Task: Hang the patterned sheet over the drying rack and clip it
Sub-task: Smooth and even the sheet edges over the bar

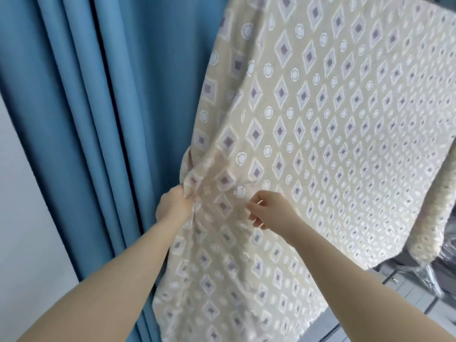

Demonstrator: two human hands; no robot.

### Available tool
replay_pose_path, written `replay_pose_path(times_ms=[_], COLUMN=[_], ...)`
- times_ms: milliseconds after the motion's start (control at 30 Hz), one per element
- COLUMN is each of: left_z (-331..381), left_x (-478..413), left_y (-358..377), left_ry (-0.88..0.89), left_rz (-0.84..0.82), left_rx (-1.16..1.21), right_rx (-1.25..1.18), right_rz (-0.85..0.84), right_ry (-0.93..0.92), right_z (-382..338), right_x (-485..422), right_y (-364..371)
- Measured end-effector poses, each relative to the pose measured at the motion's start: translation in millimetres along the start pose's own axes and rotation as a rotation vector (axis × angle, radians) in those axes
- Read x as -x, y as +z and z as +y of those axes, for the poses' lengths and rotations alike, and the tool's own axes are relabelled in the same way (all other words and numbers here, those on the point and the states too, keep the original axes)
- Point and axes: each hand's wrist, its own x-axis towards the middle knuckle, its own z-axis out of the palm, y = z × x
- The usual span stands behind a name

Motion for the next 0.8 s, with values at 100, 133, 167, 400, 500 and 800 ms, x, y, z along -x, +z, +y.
replay_pose_path(times_ms=[100, 133, 167, 400, 500, 800], left_z=[3.4, 5.3, 6.2, 12.9, 13.5, 25.5], left_x=[5.2, 9.4, 13.6, 61.1, 96.9, 149.9], left_y=[7.4, 11.9, 16.6, 41.3, 56.1, 118.9], left_ry=[0.013, 0.017, 0.005, -0.148, -0.075, 0.017], left_rz=[-0.104, -0.097, -0.064, 0.107, 0.036, -0.585], left_rx=[-0.072, -0.051, -0.014, 0.396, 0.441, 0.455], right_rx=[-0.008, -0.018, -0.029, -0.042, -0.044, -0.106], right_rz=[-0.026, -0.029, -0.032, -0.028, -0.013, 0.099], right_ry=[0.088, 0.108, 0.125, 0.209, 0.234, 0.392], right_z=[17.6, 23.2, 28.5, 55.5, 64.8, 109.3], right_x=[8.5, 11.7, 15.2, 36.9, 46.4, 78.8], right_y=[2.1, 2.3, 3.0, 9.1, 10.5, -2.6])
